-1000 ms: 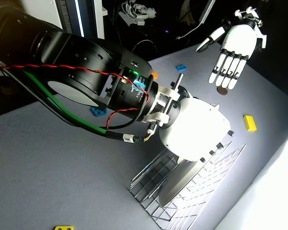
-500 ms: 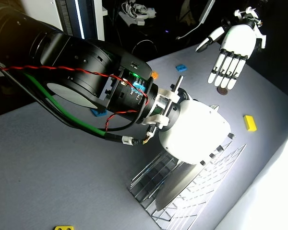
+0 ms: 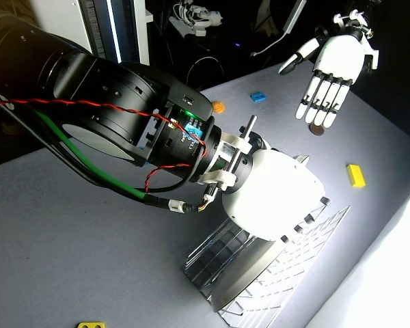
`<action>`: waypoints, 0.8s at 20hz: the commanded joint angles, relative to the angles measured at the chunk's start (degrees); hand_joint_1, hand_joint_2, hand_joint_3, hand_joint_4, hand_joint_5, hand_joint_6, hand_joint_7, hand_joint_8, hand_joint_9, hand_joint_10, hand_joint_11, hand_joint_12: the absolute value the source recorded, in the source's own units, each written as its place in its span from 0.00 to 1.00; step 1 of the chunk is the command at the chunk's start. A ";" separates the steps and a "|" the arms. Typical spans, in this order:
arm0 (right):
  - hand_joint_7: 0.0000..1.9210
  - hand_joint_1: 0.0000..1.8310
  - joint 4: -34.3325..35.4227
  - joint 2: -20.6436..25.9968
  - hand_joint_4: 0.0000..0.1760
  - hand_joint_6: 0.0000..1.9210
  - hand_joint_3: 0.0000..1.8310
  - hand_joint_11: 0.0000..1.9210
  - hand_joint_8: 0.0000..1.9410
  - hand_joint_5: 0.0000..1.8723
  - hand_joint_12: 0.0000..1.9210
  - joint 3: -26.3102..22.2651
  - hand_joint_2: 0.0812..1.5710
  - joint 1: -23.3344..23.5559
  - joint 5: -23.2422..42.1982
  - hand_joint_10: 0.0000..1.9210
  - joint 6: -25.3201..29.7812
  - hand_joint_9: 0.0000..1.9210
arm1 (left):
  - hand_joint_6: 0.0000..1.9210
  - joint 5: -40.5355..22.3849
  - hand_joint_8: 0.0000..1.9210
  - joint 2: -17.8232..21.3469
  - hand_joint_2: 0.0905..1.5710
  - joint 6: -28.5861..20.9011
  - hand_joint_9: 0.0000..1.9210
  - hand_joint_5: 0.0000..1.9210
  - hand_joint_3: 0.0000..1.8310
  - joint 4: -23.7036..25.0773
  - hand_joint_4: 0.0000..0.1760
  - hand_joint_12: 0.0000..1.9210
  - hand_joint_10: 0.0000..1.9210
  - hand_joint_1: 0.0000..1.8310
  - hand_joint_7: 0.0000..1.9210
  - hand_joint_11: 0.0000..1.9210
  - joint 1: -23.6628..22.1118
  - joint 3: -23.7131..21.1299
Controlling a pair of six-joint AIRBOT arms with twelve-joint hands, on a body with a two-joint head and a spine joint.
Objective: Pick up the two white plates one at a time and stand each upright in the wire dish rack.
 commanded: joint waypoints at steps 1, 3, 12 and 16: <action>0.53 0.76 1.18 0.34 0.00 0.45 0.00 0.49 0.46 0.55 0.53 0.32 0.66 0.40 7.42 0.52 0.83 0.54 | 0.00 -1.24 0.00 0.24 0.64 -0.19 0.01 0.02 0.00 -3.80 0.00 0.00 0.00 0.00 0.02 0.00 -0.45 -0.06; 0.54 0.76 1.17 0.29 0.00 0.43 0.00 0.48 0.44 0.56 0.54 0.33 0.66 -0.28 7.82 0.53 0.71 0.53 | 0.00 -1.21 0.00 0.23 0.65 -0.19 0.01 0.03 0.00 -3.80 0.00 0.00 0.00 0.00 0.01 0.00 -0.45 -0.08; 0.55 0.76 1.11 -0.56 0.00 0.42 0.00 0.49 0.43 0.57 0.53 0.33 0.66 -1.88 8.74 0.53 -0.02 0.53 | 0.00 -1.17 0.00 0.23 0.66 -0.19 0.03 0.04 0.00 -3.81 0.00 0.01 0.01 0.00 0.03 0.01 -0.47 -0.10; 0.56 0.75 1.04 -0.61 0.00 0.51 0.00 0.42 0.39 0.52 0.56 0.33 0.67 -2.04 8.82 0.56 -0.17 0.51 | 0.00 -1.17 0.00 0.23 0.66 -0.19 0.03 0.05 0.00 -3.81 0.00 0.01 0.00 0.00 0.04 0.01 -0.48 -0.16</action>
